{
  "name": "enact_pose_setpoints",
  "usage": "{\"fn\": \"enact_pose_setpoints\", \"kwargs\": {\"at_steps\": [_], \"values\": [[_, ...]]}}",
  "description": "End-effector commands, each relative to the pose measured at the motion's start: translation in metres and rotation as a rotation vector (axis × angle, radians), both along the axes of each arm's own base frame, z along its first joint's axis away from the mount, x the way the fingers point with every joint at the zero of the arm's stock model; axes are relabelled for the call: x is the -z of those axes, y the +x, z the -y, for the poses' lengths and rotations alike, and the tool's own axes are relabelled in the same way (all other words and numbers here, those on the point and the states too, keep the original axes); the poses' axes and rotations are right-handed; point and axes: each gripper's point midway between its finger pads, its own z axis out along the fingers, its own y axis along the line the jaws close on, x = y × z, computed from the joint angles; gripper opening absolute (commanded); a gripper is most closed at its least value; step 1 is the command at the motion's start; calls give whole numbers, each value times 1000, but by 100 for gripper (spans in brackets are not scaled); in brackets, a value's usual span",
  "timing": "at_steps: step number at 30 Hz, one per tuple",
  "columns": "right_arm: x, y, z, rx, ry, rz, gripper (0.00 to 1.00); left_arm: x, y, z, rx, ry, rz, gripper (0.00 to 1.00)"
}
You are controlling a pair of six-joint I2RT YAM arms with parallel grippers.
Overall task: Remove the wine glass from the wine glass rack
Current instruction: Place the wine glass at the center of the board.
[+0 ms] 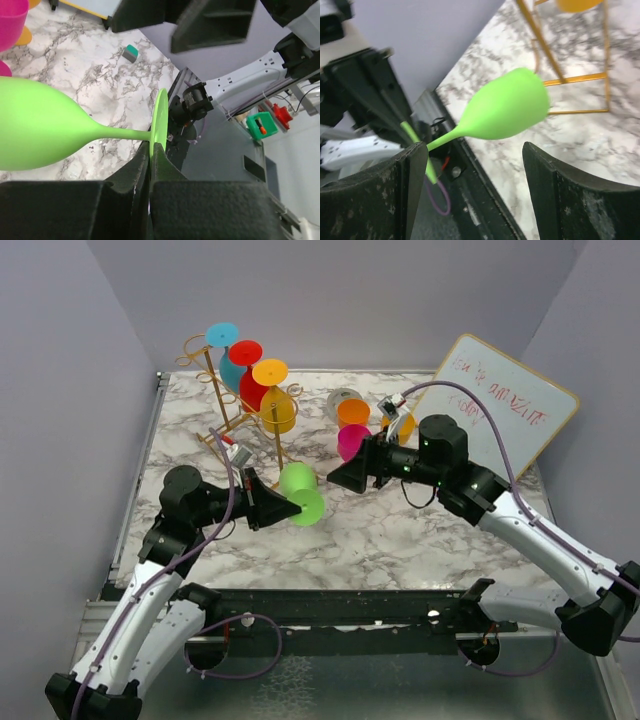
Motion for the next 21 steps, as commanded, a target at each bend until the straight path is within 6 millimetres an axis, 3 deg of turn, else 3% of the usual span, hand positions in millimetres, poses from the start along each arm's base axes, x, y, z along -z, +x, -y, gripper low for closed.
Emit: {"fn": "enact_pose_setpoints", "kwargs": {"at_steps": [1,8,11,16,21], "values": [[15,39,28,225,-154,42,82,1,-7,-2,20,20,128,0],[19,54,22,197,-132,-27,82,4,-8,-4,35,57,254,0],[18,61,25,218,-93,-23,82,4,-20,-5,84,57,327,0],[16,65,23,110,-48,-53,82,1,-39,-8,155,48,480,0],[21,52,27,-46,23,-96,82,5,-60,-7,301,30,607,0]]}}
